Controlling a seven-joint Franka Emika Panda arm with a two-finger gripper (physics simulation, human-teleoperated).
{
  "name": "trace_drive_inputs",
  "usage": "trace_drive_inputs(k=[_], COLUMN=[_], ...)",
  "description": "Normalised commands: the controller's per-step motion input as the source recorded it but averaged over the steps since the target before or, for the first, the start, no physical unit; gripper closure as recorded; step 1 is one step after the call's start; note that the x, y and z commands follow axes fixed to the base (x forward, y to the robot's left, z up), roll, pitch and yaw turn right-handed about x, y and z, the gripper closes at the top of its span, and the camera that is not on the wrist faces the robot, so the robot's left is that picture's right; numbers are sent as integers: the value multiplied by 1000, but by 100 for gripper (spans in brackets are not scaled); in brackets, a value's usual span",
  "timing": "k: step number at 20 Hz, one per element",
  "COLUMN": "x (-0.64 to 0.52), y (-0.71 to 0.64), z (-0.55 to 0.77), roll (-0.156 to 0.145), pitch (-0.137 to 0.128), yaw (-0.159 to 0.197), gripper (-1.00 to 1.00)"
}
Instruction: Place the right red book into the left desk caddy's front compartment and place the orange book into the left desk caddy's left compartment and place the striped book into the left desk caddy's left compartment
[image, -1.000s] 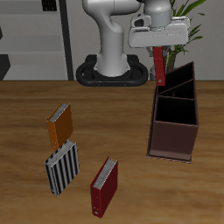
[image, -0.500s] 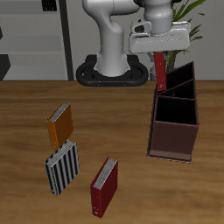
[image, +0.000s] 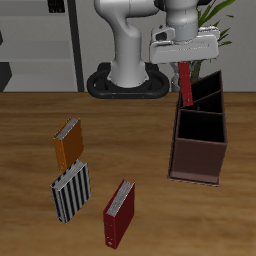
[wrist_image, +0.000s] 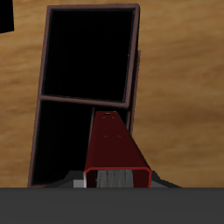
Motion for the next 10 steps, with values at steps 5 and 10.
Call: trace_drive_inputs(k=[5,10], x=[62,65], y=[20,5], z=[-63,-35], roll=[2,-6], pitch=[19,14], yaw=[-13,-19], gripper=[100,100])
